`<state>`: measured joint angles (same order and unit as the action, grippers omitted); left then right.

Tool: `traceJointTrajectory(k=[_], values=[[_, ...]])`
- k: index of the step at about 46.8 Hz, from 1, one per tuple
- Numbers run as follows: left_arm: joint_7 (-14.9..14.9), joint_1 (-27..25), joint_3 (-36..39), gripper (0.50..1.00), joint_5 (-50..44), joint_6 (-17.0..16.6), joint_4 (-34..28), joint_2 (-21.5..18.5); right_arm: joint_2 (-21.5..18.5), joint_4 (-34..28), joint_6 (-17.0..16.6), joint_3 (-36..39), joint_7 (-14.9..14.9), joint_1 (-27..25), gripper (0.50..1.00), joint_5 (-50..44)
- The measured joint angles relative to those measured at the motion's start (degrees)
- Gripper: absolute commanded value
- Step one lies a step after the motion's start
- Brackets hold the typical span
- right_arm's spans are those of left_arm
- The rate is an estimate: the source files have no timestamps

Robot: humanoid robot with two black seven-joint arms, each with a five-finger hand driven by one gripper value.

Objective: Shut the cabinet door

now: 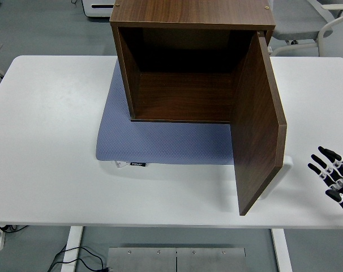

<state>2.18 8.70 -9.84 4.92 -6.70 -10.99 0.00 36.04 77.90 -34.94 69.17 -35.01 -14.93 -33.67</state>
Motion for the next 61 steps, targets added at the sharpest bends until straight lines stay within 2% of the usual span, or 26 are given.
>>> traceJointTrajectory(k=[16, 40, 61], values=[[0.0, 0.0, 0.0, 1.0, 0.0, 0.0, 0.0, 0.0, 0.3, 1.0, -0.1, 0.0, 0.0, -1.7, 1.0, -0.5], [0.0, 0.0, 0.0, 1.0, 0.0, 0.0, 0.0, 0.0, -0.3, 6.6, -0.1, 1.4, 0.0, -3.5, 1.0, -3.8], [0.0, 0.0, 0.0, 1.0, 0.0, 0.0, 0.0, 0.0, -7.0, 8.7, -0.1, -0.2, 0.0, -3.9, 1.0, -10.5]])
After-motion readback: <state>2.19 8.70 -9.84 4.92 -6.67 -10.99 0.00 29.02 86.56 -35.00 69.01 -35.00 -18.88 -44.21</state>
